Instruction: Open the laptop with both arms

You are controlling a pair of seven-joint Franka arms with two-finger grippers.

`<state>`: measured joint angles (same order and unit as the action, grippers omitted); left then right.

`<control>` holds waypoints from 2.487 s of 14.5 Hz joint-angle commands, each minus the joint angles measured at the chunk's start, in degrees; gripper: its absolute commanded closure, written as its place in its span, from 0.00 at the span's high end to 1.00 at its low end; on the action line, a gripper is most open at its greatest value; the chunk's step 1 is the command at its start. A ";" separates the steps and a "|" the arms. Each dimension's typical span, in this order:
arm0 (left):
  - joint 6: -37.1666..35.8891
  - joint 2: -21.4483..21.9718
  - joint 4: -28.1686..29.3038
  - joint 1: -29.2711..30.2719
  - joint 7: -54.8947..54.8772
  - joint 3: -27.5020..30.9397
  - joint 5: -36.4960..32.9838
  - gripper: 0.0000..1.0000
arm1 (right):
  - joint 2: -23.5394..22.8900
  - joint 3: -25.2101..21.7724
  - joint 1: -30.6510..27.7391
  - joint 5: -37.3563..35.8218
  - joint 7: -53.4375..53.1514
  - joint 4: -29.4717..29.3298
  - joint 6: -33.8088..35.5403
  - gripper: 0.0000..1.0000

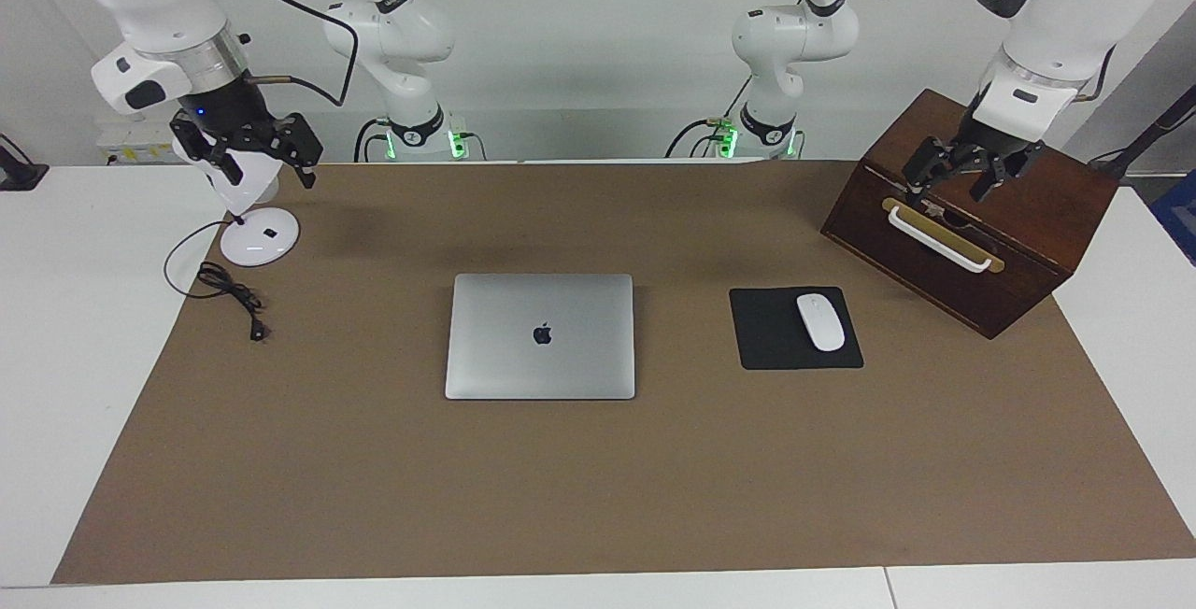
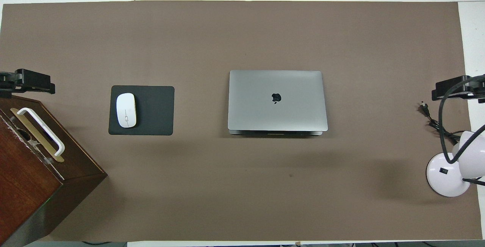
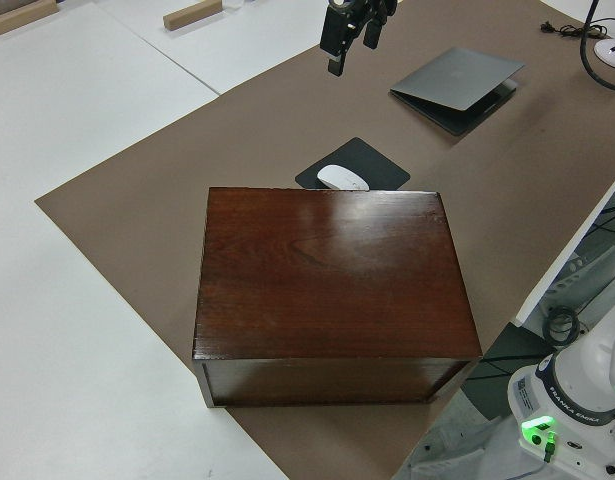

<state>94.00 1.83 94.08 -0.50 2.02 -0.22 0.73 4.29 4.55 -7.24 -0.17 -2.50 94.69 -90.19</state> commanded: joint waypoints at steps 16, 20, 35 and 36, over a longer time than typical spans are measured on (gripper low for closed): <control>1.98 -0.25 0.05 -0.47 0.35 -1.01 -0.20 1.00 | 1.33 0.20 -5.51 1.40 13.37 5.05 -8.38 1.00; 1.98 -0.07 0.31 -0.91 3.95 -1.18 0.24 0.60 | 0.81 0.20 -7.87 11.21 20.94 14.96 -27.00 1.00; 20.75 7.91 20.13 -7.66 -0.53 -1.27 0.76 0.00 | 11.52 0.46 3.72 55.36 20.61 50.22 -56.58 1.00; 25.14 10.10 25.05 -8.80 -0.44 -1.27 0.76 0.00 | 12.57 0.46 3.90 56.06 19.22 51.72 -56.67 1.00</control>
<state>111.09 5.22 107.65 -6.82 2.72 -2.19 1.13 12.24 4.90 -3.80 53.60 18.46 141.22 -145.42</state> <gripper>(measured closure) 0.991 0.000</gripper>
